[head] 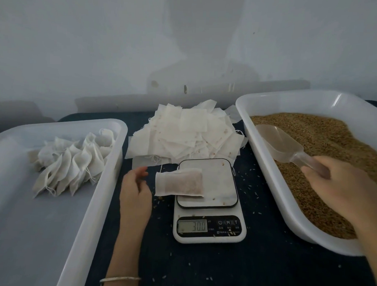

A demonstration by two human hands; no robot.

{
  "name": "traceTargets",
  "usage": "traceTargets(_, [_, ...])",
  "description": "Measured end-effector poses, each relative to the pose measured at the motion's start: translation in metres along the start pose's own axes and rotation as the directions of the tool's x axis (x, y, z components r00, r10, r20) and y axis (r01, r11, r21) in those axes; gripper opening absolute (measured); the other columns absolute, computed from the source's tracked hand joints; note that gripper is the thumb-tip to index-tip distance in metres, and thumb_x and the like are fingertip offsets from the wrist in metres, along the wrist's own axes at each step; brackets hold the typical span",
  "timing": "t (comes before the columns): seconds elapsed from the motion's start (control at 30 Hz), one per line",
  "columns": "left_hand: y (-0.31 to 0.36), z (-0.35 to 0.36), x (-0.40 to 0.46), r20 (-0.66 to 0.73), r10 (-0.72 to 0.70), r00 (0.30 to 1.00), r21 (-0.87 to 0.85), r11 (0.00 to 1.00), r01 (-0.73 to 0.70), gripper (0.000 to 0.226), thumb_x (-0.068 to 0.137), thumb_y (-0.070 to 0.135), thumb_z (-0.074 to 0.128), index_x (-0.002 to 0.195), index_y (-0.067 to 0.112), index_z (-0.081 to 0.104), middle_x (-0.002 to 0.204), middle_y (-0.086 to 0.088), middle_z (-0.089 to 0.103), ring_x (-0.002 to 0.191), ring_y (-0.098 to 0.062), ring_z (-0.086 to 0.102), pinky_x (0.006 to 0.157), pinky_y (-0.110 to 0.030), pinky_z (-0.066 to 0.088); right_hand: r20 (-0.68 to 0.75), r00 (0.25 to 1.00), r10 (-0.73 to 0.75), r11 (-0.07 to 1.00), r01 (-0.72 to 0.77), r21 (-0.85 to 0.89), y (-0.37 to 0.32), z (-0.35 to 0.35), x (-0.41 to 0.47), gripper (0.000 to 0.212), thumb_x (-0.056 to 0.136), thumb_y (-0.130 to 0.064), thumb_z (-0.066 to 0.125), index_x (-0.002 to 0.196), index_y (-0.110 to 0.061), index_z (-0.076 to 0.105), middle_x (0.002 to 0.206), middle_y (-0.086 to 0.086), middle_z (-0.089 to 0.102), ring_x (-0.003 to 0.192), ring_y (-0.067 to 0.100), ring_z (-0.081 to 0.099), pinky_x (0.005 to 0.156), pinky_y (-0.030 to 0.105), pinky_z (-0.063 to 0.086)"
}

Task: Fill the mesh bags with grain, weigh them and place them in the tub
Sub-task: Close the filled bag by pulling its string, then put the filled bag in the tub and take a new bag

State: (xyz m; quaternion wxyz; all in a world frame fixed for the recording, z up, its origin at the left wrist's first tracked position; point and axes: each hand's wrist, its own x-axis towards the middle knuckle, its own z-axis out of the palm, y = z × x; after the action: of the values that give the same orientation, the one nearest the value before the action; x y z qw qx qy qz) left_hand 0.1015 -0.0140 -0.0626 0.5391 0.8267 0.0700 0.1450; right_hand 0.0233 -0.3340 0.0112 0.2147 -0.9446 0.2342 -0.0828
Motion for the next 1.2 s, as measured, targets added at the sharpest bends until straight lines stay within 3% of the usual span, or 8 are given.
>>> traceTargets(0.13, [-0.001, -0.006, 0.009, 0.296, -0.091, 0.951, 0.208, 0.978, 0.029, 0.023, 0.096, 0.016, 0.052, 0.113, 0.029, 0.060, 0.110, 0.005, 0.054, 0.118, -0.022, 0.046, 0.100, -0.042, 0.042, 0.036, 0.999, 0.024, 0.996, -0.021, -0.089, 0.002, 0.003, 0.001, 0.024, 0.096, -0.040, 0.047, 0.110, -0.025, 0.058, 0.073, -0.003, 0.059, 0.064, 0.017, 0.056, 0.058, 0.029, 0.041])
traceTargets(0.4, [0.035, 0.002, 0.010, 0.250, 0.082, 0.965, 0.086, 0.991, -0.106, 0.017, 0.098, 0.015, 0.048, 0.091, 0.029, 0.055, 0.084, 0.011, 0.065, 0.080, -0.006, 0.062, 0.065, -0.021, 0.049, 0.226, 0.972, 0.072, 0.980, -0.027, -0.196, 0.001, 0.009, 0.001, 0.042, 0.097, -0.041, 0.047, 0.134, -0.021, 0.046, 0.107, 0.003, 0.058, 0.095, 0.023, 0.058, 0.081, 0.037, 0.048])
traceTargets(0.53, [0.084, 0.018, 0.008, 0.335, 0.225, 0.915, 0.010, 0.970, -0.243, 0.013, 0.100, 0.022, 0.048, 0.088, 0.023, 0.052, 0.061, 0.008, 0.057, 0.050, -0.001, 0.048, 0.053, -0.025, 0.046, -0.076, 0.971, -0.226, 0.974, 0.228, 0.007, -0.017, 0.000, -0.005, 0.055, 0.093, -0.033, 0.053, 0.144, -0.022, 0.038, 0.138, 0.006, 0.044, 0.126, 0.024, 0.044, 0.099, 0.039, 0.040])
traceTargets(0.63, [0.124, 0.031, 0.001, 0.415, 0.265, 0.870, -0.094, 0.964, -0.248, 0.013, 0.099, 0.018, 0.049, 0.088, 0.017, 0.053, 0.057, 0.006, 0.052, 0.048, -0.006, 0.043, 0.053, -0.027, 0.042, -0.131, 0.910, -0.394, 0.849, 0.414, 0.328, -0.038, -0.011, -0.014, 0.063, 0.082, -0.055, 0.053, 0.141, -0.041, 0.036, 0.132, -0.025, 0.044, 0.118, -0.006, 0.045, 0.094, 0.028, 0.043])
traceTargets(0.8, [0.174, 0.051, -0.018, 0.590, 0.252, 0.767, -0.313, 0.947, -0.071, 0.013, 0.099, 0.014, 0.049, 0.092, 0.006, 0.056, 0.051, 0.010, 0.051, 0.044, -0.003, 0.044, 0.042, -0.015, 0.038, 0.148, 0.811, -0.566, 0.663, 0.341, 0.666, -0.075, -0.012, -0.022, 0.094, 0.068, -0.063, 0.071, 0.144, -0.053, 0.016, 0.133, -0.033, 0.044, 0.119, -0.010, 0.048, 0.093, 0.026, 0.046])
traceTargets(0.93, [0.188, 0.059, -0.018, 0.733, 0.126, 0.669, -0.501, 0.766, 0.404, 0.010, 0.097, 0.008, 0.051, 0.090, 0.003, 0.056, 0.056, -0.001, 0.052, 0.043, -0.009, 0.044, 0.039, -0.017, 0.034, 0.108, 0.907, -0.407, 0.585, 0.168, 0.793, -0.074, -0.016, -0.020, 0.043, 0.086, -0.017, 0.064, 0.122, -0.037, 0.053, 0.092, -0.010, 0.069, 0.085, 0.011, 0.069, 0.063, 0.026, 0.057])
traceTargets(1.07, [0.144, 0.037, 0.011, 0.562, -0.042, 0.826, -0.640, 0.610, 0.466, 0.011, 0.094, 0.005, 0.052, 0.087, 0.006, 0.060, 0.062, -0.003, 0.055, 0.050, -0.012, 0.052, 0.045, -0.017, 0.040, 0.166, 0.954, -0.249, 0.676, 0.048, 0.735, -0.044, -0.028, -0.008, 0.028, 0.089, -0.019, 0.057, 0.111, -0.037, 0.058, 0.077, -0.009, 0.070, 0.058, -0.001, 0.061, 0.048, 0.018, 0.048])
traceTargets(1.2, [0.059, 0.000, 0.018, 0.171, -0.159, 0.972, -0.438, 0.872, 0.220, 0.015, 0.096, 0.003, 0.050, 0.094, 0.013, 0.062, 0.080, -0.002, 0.063, 0.076, -0.013, 0.063, 0.069, -0.022, 0.050, 0.081, 0.984, -0.160, 0.972, 0.143, 0.184, -0.001, -0.034, 0.022, 0.031, 0.090, -0.018, 0.060, 0.119, -0.026, 0.054, 0.084, -0.005, 0.061, 0.076, 0.015, 0.060, 0.062, 0.032, 0.045])
